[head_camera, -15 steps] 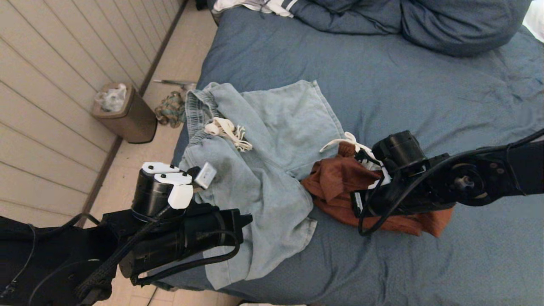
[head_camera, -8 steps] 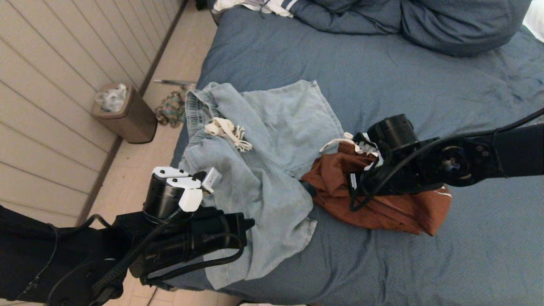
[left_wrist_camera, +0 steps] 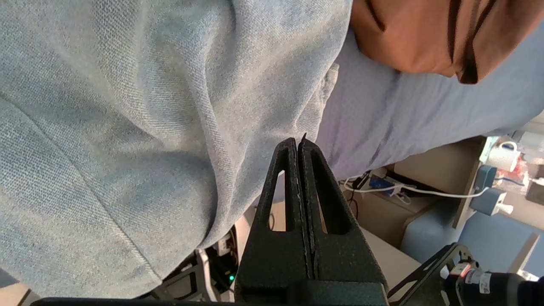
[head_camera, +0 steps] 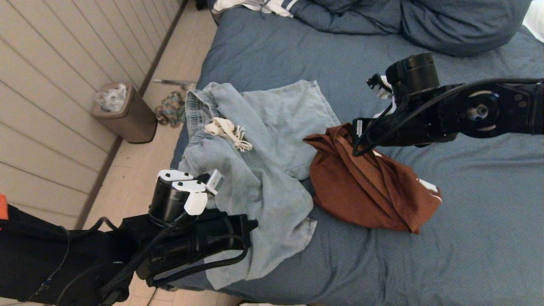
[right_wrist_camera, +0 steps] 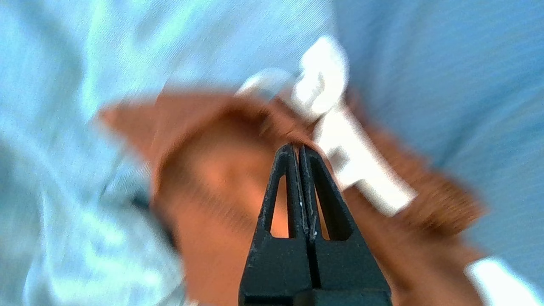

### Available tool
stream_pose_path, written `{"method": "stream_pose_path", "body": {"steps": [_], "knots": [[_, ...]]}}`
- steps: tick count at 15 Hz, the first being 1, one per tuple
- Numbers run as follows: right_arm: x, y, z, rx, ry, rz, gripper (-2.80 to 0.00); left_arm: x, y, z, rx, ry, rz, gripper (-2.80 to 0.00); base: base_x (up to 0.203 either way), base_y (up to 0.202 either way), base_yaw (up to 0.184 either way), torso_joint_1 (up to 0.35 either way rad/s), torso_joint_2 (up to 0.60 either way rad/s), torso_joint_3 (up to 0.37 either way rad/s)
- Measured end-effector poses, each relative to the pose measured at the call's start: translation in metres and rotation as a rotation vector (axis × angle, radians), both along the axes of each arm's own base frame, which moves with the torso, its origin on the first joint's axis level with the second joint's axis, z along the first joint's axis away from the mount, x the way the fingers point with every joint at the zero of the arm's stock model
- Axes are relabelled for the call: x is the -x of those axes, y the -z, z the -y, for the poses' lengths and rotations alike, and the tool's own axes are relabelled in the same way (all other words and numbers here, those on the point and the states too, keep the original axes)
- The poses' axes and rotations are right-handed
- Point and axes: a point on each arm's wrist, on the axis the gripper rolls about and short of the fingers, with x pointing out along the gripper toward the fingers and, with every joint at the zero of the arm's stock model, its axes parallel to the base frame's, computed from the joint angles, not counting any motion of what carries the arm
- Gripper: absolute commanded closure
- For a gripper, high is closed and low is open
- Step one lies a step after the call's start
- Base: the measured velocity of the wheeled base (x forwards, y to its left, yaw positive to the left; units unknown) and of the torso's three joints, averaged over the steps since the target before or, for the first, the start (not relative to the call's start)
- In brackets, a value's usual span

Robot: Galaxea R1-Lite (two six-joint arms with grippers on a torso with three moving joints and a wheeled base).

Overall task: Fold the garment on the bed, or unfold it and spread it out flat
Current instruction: Fold the brown shorts

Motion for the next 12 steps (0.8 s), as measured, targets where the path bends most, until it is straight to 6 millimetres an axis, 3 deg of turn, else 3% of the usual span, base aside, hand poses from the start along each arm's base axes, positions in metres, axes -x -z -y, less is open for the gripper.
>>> {"method": "stream_pose_path", "body": {"steps": [3, 6, 9, 12], "knots": [[-0.019, -0.013, 0.015, -0.044, 0.072, 0.042, 0.0, 0.0, 0.001, 0.0, -0.002, 0.0, -0.001, 0.0, 0.0, 0.0, 0.0, 0.0, 0.0, 0.0], [-0.012, -0.001, 0.016, -0.062, 0.088, -0.011, 0.0, 0.0, 0.001, 0.0, -0.002, 0.001, -0.003, 0.0, 0.0, 0.0, 0.0, 0.0, 0.0, 0.0], [0.03, -0.001, 0.012, -0.058, 0.042, -0.042, 0.0, 0.0, 0.001, 0.0, 0.0, 0.0, -0.004, 0.0, 0.0, 0.0, 0.0, 0.0, 0.0, 0.0], [0.09, 0.003, 0.021, -0.043, -0.002, -0.073, 0.0, 0.001, 0.0, -0.001, 0.003, 0.0, -0.002, 0.0, 0.0, 0.0, 0.0, 0.0, 0.0, 0.0]]}}
